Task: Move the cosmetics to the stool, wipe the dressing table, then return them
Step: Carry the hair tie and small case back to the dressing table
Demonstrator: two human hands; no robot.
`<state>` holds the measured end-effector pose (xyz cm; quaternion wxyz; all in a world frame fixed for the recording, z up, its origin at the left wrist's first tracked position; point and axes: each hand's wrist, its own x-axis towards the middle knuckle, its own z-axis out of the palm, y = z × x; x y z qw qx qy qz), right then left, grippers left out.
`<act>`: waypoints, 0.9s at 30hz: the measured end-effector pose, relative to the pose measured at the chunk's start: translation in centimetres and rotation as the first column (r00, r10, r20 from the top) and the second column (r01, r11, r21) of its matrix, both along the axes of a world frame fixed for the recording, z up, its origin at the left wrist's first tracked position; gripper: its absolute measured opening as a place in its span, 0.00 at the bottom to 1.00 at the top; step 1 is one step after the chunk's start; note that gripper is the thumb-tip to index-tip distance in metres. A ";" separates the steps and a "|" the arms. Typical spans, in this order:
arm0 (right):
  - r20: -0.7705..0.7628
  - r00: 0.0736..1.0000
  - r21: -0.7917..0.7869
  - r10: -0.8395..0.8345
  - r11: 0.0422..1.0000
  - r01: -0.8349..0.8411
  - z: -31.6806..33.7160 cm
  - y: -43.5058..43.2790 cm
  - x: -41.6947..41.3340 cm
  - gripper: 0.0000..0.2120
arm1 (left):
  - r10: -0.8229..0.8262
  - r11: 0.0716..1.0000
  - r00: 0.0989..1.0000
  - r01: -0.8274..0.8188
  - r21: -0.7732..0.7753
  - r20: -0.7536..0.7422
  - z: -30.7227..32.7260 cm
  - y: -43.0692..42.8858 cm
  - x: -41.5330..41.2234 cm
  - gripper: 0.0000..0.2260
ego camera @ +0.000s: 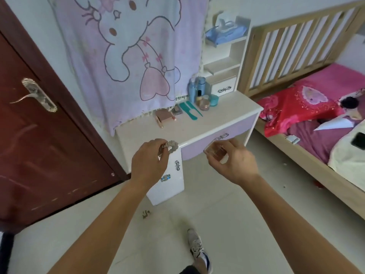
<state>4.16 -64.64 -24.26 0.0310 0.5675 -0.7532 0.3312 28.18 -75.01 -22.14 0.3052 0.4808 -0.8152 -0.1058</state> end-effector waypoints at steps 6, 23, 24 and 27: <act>-0.009 0.999 0.028 -0.051 0.998 0.051 -0.1 -7.8 -10.7 0.21 | -0.087 0.995 0.995 0.090 0.052 -0.050 -0.4 -10.1 -11.7 0.07; 0.027 0.993 0.185 0.115 0.976 -0.118 -3.0 -29.8 -32.0 0.22 | 0.019 0.990 0.992 -0.036 0.138 0.121 -4.0 -27.6 -30.8 0.07; 0.027 0.987 0.211 0.160 0.964 -0.162 -3.2 -31.4 -32.7 0.22 | 0.049 0.986 0.989 -0.071 0.153 0.140 -4.5 -28.1 -31.1 0.07; 0.063 0.955 0.234 0.291 0.926 -0.297 -3.8 -35.5 -33.9 0.17 | 0.197 0.959 0.971 -0.220 0.177 0.138 -5.4 -28.9 -31.1 0.06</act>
